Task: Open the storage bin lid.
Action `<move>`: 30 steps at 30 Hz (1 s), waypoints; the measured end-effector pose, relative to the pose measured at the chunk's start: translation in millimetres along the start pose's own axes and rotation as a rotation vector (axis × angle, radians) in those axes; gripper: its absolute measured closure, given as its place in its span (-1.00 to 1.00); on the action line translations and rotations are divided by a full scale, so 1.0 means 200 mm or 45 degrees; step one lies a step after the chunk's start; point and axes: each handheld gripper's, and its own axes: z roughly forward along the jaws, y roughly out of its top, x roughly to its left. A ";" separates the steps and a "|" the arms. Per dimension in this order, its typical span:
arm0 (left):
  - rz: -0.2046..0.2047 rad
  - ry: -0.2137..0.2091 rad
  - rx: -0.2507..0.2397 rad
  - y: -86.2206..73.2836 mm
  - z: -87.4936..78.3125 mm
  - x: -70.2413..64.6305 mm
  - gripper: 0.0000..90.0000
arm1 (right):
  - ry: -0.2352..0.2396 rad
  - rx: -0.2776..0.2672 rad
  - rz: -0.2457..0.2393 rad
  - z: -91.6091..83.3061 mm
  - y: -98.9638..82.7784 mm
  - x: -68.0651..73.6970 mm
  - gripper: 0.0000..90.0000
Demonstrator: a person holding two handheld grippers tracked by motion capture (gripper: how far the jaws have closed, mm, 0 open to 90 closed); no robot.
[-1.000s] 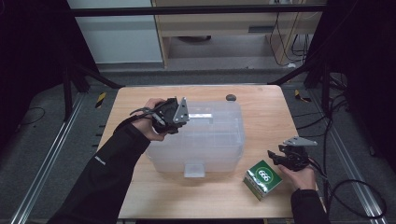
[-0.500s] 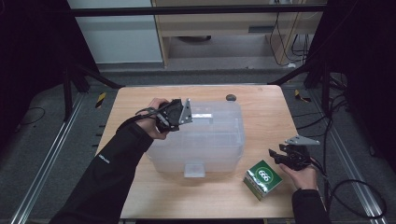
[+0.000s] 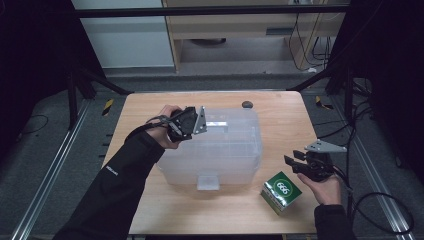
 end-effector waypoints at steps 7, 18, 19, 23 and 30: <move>-0.010 0.009 0.004 0.00 0.00 0.00 0.59 | 0.091 -0.014 -0.042 -0.02 0.05 0.10 0.32; -0.026 0.025 0.000 0.00 -0.01 0.03 0.58 | 0.129 0.022 -0.036 0.02 0.03 0.12 0.41; -0.028 0.035 -0.001 0.00 -0.01 0.04 0.58 | 0.132 0.027 -0.036 0.02 0.03 0.13 0.41; -0.046 0.048 -0.016 0.00 -0.01 0.06 0.56 | 0.137 0.042 -0.045 0.04 0.02 0.14 0.45; -0.072 0.059 -0.036 -0.01 0.00 0.09 0.55 | 0.153 0.027 -0.051 0.03 0.02 0.15 0.59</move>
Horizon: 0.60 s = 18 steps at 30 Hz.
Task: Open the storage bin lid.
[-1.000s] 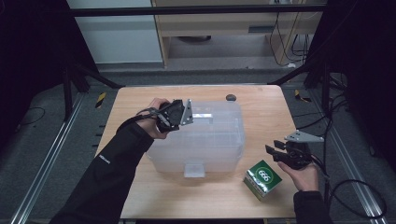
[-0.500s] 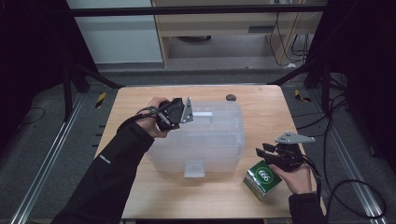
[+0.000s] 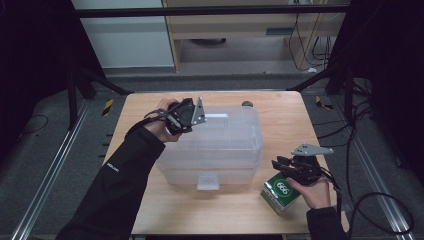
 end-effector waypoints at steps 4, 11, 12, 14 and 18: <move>-0.023 0.008 -0.008 0.00 0.00 0.01 0.54 | 0.023 0.009 -0.001 0.01 0.00 0.01 0.73; -0.056 0.013 -0.020 -0.01 0.01 0.04 0.53 | 0.059 0.010 -0.010 0.02 -0.01 0.03 0.93; -0.060 0.019 -0.022 -0.01 0.01 0.04 0.52 | 0.063 0.010 -0.011 0.03 -0.01 0.03 0.94; -0.084 0.029 -0.031 -0.01 0.02 0.05 0.51 | 0.064 0.006 -0.015 0.03 -0.01 0.04 0.96; -0.090 0.036 -0.029 0.00 0.02 0.07 0.51 | 0.072 -0.006 0.001 0.04 -0.01 0.04 0.99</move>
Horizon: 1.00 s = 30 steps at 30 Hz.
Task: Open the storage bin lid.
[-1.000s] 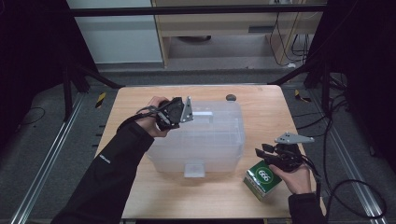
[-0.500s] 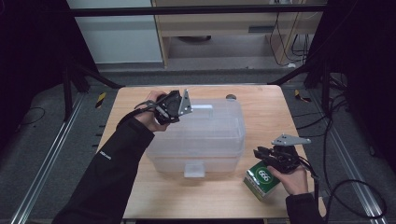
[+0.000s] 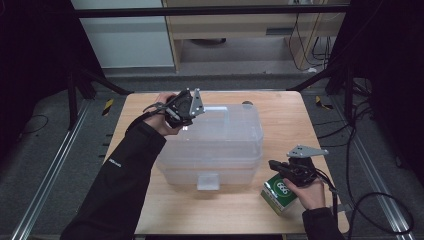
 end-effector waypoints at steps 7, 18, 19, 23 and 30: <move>-0.025 0.019 0.001 0.01 0.01 0.03 0.50 | 0.014 -0.052 0.015 0.01 0.03 0.02 1.00; -0.054 0.003 -0.009 0.00 0.02 0.03 0.48 | 0.062 -0.168 0.035 0.02 0.09 0.06 1.00; -0.054 0.001 -0.011 0.00 0.02 0.03 0.48 | 0.060 -0.165 0.034 0.02 0.09 0.06 1.00; -0.060 -0.022 -0.013 -0.02 0.03 0.03 0.38 | 0.062 -0.155 0.039 0.02 0.08 0.06 1.00; -0.116 -0.061 -0.075 -0.09 -0.02 0.01 0.10 | 0.065 -0.139 0.037 0.04 0.08 0.06 1.00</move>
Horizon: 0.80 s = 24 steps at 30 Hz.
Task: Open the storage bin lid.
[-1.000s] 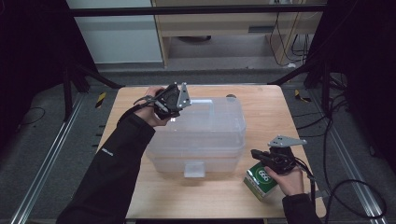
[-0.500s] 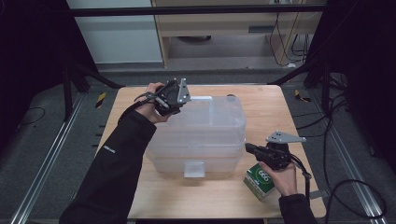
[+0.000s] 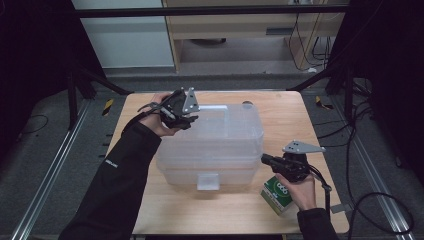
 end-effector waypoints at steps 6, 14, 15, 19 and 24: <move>-0.100 -0.024 -0.057 -0.08 -0.09 0.01 -0.02 | -0.005 0.005 -0.001 0.00 0.00 0.00 1.00; -0.200 -0.045 -0.132 -0.15 -0.17 0.01 -0.01 | -0.007 0.015 -0.008 0.01 0.00 0.00 1.00; -0.203 -0.036 -0.137 -0.16 -0.18 0.01 -0.01 | -0.007 0.017 -0.008 0.01 0.00 0.00 1.00; -0.257 -0.028 -0.156 -0.20 -0.20 0.00 0.01 | -0.010 0.017 -0.012 0.01 -0.01 0.00 1.00; -0.358 -0.015 -0.207 -0.27 -0.23 0.01 0.08 | -0.011 0.018 -0.010 0.01 -0.01 0.00 1.00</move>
